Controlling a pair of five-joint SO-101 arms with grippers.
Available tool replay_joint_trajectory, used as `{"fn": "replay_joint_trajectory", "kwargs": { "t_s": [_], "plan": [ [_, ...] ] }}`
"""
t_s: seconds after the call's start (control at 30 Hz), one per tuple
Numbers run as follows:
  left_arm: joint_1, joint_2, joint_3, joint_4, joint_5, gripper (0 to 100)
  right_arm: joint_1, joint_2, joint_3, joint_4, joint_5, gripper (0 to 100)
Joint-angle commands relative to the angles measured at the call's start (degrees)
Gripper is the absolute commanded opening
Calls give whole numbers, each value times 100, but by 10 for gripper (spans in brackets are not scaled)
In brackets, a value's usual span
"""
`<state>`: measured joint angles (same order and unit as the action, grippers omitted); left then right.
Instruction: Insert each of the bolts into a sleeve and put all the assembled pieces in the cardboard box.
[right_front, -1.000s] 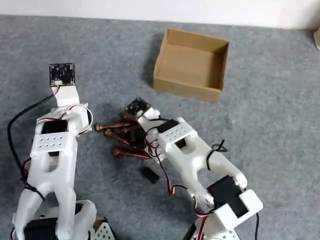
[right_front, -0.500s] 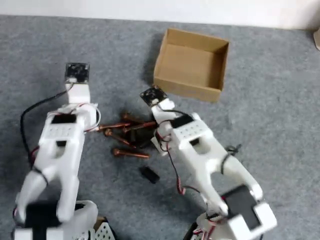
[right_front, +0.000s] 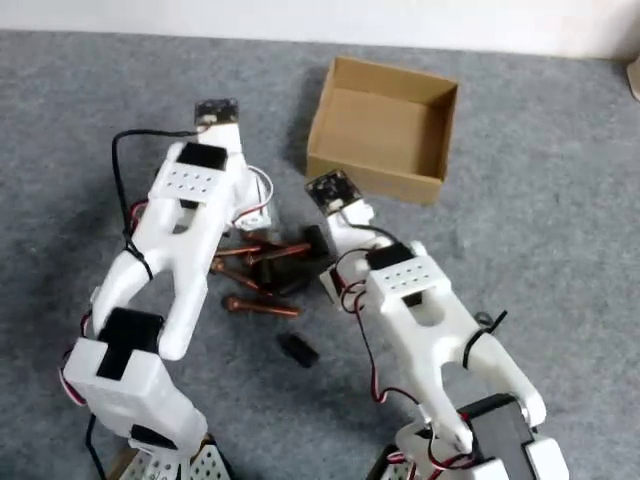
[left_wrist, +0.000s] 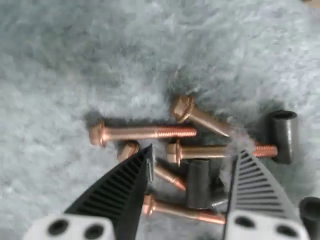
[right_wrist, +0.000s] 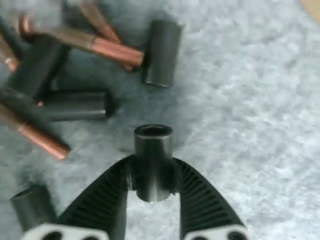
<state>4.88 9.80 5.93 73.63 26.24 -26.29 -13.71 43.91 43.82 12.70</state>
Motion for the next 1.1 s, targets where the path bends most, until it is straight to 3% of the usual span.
{"fn": "replay_joint_trajectory", "kwargs": {
  "t_s": [0.0,0.17,0.33,0.7,1.07],
  "plan": [
    [198,110,-277,70,932,220,409,-48,-40,-277,-62,5],
    [303,347,-330,70,2479,216,435,-4,-40,-347,-62,5],
    [673,585,-330,70,3279,217,453,-4,-40,-356,-53,5],
    [769,1613,-330,-1512,4826,216,453,4,-40,-532,-35,5],
    [760,1692,-330,-1556,4976,214,549,13,-31,-637,-18,5]
  ]
}}
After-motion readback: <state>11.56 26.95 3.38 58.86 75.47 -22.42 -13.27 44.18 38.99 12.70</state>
